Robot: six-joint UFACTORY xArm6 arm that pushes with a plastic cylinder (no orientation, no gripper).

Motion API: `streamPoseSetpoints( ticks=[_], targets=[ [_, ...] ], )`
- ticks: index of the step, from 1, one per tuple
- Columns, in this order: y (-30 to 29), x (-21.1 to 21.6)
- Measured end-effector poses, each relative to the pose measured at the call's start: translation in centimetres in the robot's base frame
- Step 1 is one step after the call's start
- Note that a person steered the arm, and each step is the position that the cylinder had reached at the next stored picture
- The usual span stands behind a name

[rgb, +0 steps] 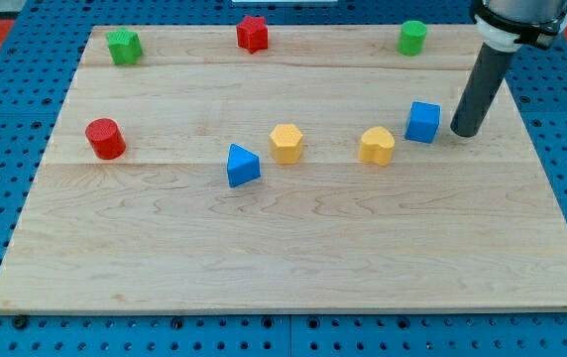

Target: Move yellow heart sightly down

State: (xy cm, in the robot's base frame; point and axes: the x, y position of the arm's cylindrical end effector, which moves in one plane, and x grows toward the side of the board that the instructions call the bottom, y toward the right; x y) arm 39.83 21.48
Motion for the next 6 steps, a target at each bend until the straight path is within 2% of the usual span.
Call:
streamPoseSetpoints(
  ticks=[1,2,3,4,5,6],
  targets=[
    [0.0,2.3],
    [-2.5,4.0],
    [-7.0,2.3],
    [-8.8,-0.8],
    [-12.7,1.8],
    [-10.9,7.7]
  ],
)
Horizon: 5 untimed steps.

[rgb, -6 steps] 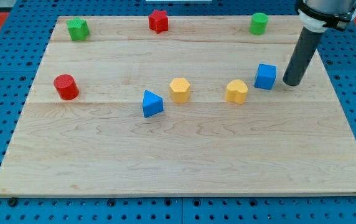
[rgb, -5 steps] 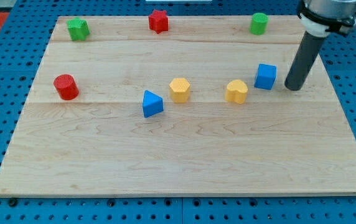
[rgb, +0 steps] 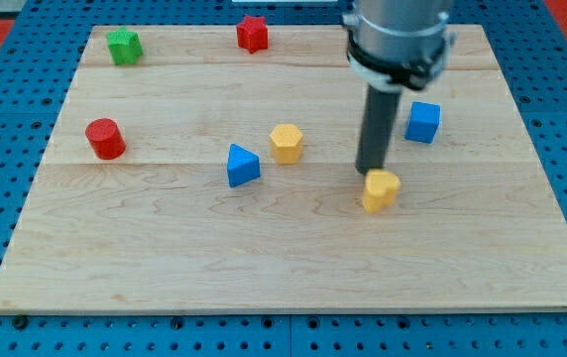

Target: Move yellow heart sightly down

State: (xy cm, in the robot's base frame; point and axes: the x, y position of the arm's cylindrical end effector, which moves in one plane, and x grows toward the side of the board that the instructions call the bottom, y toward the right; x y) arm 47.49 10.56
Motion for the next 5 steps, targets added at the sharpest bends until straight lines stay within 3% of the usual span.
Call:
streamPoseSetpoints(
  ticks=[1,2,3,4,5],
  targets=[
    [2.5,2.8],
    [1.2,0.9],
    [0.0,3.6],
    [5.3,6.5],
    [5.5,6.1]
  ],
)
